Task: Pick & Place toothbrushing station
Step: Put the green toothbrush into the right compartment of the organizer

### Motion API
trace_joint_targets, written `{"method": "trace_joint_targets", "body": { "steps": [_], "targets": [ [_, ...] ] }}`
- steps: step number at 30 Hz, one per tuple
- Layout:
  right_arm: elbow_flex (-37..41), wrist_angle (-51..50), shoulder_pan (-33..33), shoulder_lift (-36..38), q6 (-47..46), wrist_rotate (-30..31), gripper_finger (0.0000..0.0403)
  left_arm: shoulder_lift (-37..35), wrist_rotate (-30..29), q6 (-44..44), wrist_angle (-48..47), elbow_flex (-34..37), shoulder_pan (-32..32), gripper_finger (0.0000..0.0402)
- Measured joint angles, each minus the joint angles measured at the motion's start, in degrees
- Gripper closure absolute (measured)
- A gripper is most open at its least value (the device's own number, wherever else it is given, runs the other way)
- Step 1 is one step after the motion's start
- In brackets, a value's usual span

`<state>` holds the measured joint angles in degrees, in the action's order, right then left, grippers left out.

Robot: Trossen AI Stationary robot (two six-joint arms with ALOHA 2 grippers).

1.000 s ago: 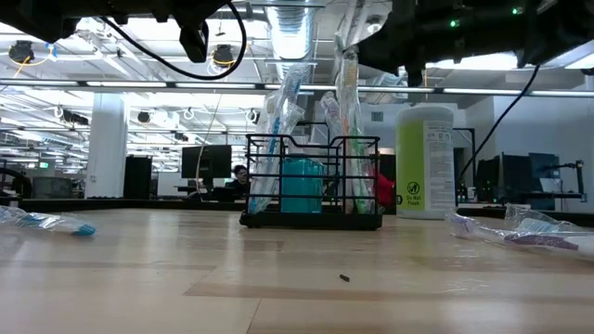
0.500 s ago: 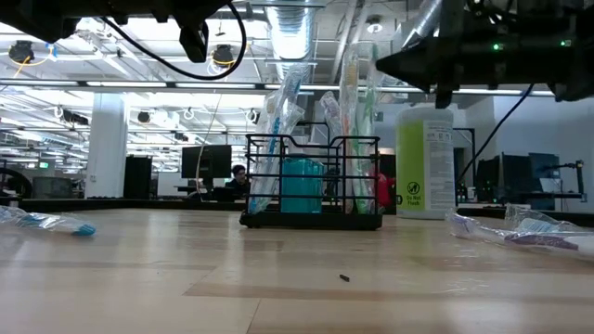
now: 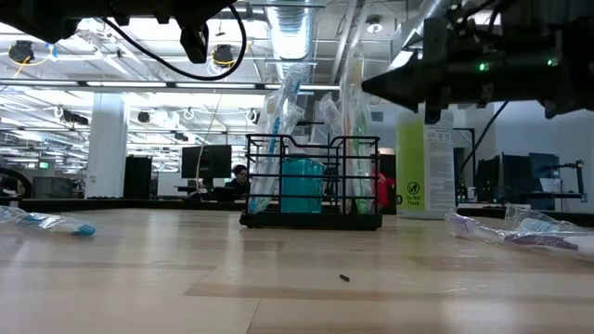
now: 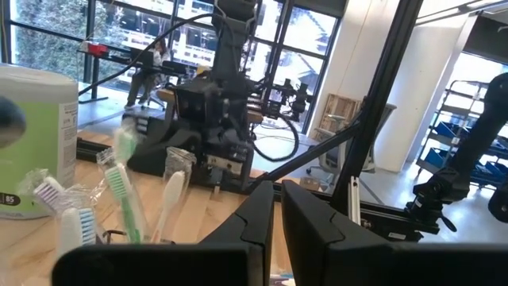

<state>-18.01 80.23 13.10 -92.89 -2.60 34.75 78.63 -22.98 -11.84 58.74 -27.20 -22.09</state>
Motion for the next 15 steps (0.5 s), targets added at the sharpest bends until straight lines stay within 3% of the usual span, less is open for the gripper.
{"method": "trace_joint_targets", "body": {
  "steps": [10, 15],
  "targets": [
    [-0.2, 8.4, 0.0, -9.1, -2.2, -0.2, 0.0403, 0.0, 0.0, 0.0, 0.0, 0.0, 0.0, 0.038],
    [-0.2, 9.2, 0.0, -10.2, -3.9, -0.2, 0.0403, 0.0, 0.0, 0.0, 0.0, 0.0, 0.0, 0.038]
  ]
}}
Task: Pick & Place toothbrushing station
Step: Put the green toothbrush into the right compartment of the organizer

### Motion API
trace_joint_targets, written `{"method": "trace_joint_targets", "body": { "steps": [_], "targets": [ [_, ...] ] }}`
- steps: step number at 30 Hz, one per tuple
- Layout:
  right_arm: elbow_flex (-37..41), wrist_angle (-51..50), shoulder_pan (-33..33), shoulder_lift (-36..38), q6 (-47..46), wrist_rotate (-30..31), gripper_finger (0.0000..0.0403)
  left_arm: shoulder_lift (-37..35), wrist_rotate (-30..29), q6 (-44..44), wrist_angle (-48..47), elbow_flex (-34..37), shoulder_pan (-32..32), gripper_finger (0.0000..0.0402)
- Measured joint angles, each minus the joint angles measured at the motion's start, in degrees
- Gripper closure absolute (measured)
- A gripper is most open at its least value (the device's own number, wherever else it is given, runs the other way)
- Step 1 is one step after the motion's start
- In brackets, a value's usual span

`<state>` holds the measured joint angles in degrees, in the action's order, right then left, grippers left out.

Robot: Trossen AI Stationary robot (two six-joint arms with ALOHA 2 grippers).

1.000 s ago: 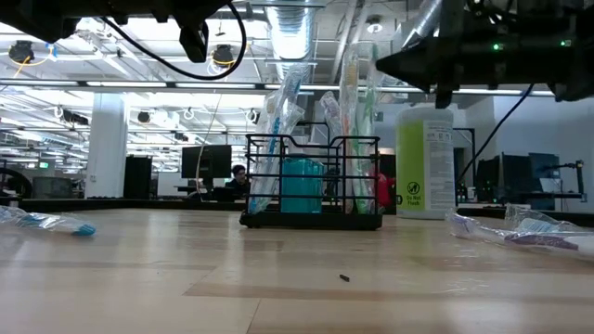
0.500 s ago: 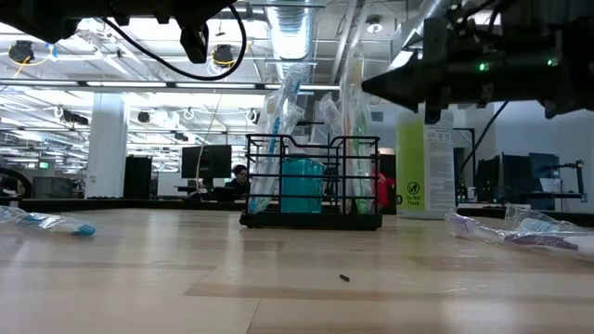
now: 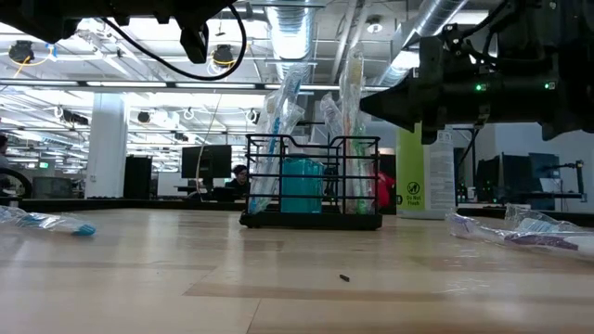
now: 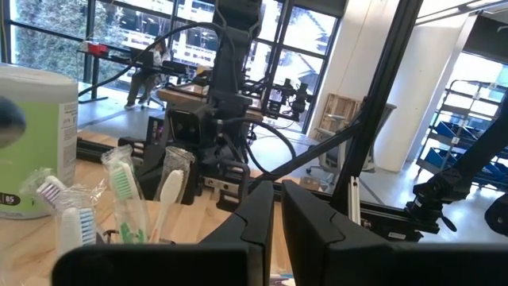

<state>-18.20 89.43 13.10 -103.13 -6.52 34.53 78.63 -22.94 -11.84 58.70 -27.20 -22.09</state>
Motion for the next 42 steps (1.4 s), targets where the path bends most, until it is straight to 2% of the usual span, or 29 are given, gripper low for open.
{"method": "trace_joint_targets", "body": {
  "steps": [9, 14, 19, 26, 42],
  "targets": [
    [0.0, -0.9, 0.1, 0.9, 0.2, 0.4, 0.0403, 0.0, 0.0, 0.0, -0.2, 0.0, 0.0, 0.038],
    [0.0, -1.7, 1.5, 2.7, 1.4, 4.5, 0.0403, 0.0, 0.0, 0.0, -0.2, 0.0, 0.0, 0.038],
    [0.0, -7.1, 2.5, 6.1, 1.9, 5.8, 0.0403, 0.0, 0.0, 0.0, -0.4, 0.0, 0.0, 0.038],
    [0.0, -15.4, 2.6, 9.2, -2.4, 6.1, 0.0403, 0.0, 0.0, 0.0, -0.6, 0.0, 0.0, 0.038],
    [0.0, -15.8, 2.9, 9.8, -1.1, 6.0, 0.0396, 0.0, 0.0, 0.0, -0.9, 0.0, 0.0, 0.038]
  ]
}}
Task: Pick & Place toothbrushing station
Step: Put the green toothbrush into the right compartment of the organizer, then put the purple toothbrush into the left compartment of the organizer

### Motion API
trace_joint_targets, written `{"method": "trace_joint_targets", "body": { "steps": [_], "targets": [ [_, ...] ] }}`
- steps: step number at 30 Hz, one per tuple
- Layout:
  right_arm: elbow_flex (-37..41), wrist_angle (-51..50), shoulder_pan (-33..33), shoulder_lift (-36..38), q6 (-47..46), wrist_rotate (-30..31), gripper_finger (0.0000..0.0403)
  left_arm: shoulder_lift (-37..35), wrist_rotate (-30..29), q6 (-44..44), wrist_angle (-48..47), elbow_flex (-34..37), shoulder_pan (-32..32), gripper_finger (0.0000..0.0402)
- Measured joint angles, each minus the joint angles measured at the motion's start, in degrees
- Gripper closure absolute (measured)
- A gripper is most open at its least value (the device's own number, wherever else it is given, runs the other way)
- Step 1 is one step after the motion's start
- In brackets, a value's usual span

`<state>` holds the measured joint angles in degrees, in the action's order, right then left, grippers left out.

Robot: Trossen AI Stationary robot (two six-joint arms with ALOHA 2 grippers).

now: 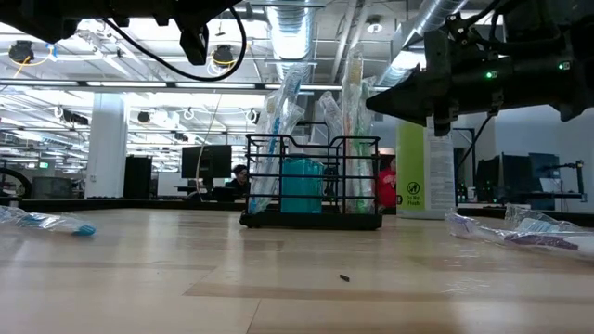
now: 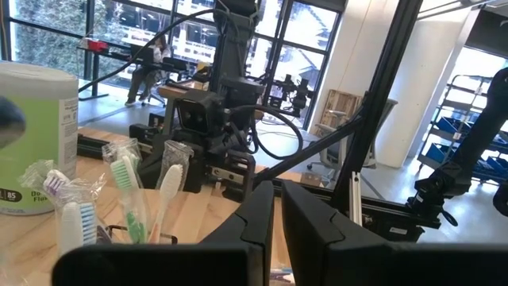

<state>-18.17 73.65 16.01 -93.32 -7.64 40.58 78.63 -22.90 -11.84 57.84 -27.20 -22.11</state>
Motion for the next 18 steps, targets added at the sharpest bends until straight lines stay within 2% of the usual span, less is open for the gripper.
{"method": "trace_joint_targets", "body": {
  "steps": [9, 18],
  "targets": [
    [0.0, 0.0, 0.3, 0.0, 2.1, 0.1, 0.0327, 0.0, 0.0, 0.0, 0.0, 0.0, 0.0, 0.038],
    [0.0, 0.5, -0.1, 0.0, 2.9, 1.8, 0.0319, 0.0, 0.0, 0.0, 0.0, 0.0, 0.3, 0.038]
  ]
}}
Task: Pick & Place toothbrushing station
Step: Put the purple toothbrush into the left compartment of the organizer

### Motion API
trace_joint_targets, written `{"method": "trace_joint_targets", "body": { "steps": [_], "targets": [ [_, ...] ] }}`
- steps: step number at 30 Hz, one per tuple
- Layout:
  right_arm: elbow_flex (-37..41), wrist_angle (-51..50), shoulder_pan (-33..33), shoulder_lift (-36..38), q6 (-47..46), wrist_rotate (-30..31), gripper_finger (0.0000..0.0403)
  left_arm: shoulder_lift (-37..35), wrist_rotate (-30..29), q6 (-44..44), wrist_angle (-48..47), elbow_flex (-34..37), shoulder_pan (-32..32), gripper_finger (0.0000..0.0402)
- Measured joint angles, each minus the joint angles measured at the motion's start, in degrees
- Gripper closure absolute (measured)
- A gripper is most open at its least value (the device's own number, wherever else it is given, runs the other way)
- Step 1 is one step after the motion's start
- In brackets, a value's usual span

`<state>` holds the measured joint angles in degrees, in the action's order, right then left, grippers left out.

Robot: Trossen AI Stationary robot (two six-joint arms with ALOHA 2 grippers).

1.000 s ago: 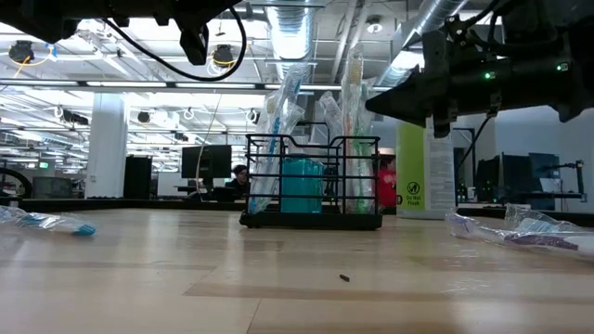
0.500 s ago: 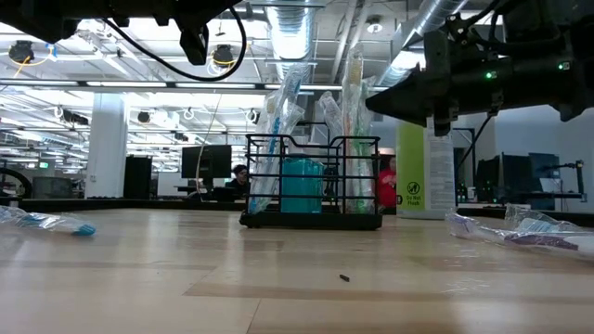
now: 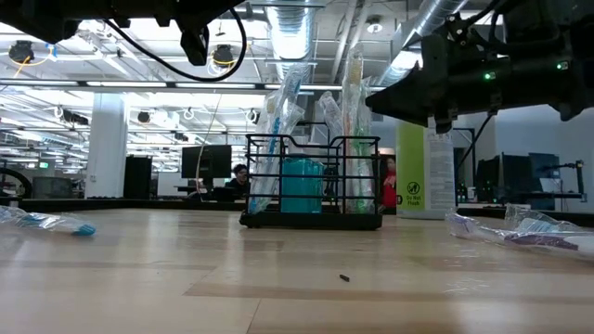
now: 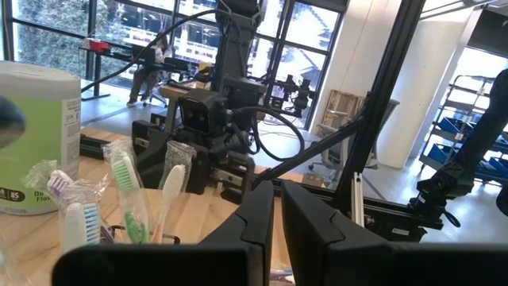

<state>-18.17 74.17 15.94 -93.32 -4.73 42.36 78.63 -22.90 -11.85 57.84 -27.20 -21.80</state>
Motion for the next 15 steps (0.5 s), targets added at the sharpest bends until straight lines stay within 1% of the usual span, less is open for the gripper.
{"method": "trace_joint_targets", "body": {
  "steps": [2, 8, 13, 15],
  "targets": [
    [-0.1, 0.0, 0.2, 0.0, 0.7, 1.4, 0.0319, 0.0, 0.0, 0.0, 0.0, 0.0, 0.0, 0.038],
    [-1.4, 0.0, 0.2, 0.0, 2.4, 2.2, 0.0319, 0.0, 0.0, 0.0, 0.0, 0.0, 0.0, 0.038],
    [-2.4, 0.0, 1.3, 0.1, 5.7, 7.9, 0.0319, 0.0, 0.0, 0.0, 0.0, 0.0, 0.0, 0.038],
    [-2.4, -0.7, 2.3, 1.3, 6.8, 10.1, 0.0319, 0.0, 0.0, 0.0, 0.0, 0.0, 0.0, 0.038]
  ]
}}
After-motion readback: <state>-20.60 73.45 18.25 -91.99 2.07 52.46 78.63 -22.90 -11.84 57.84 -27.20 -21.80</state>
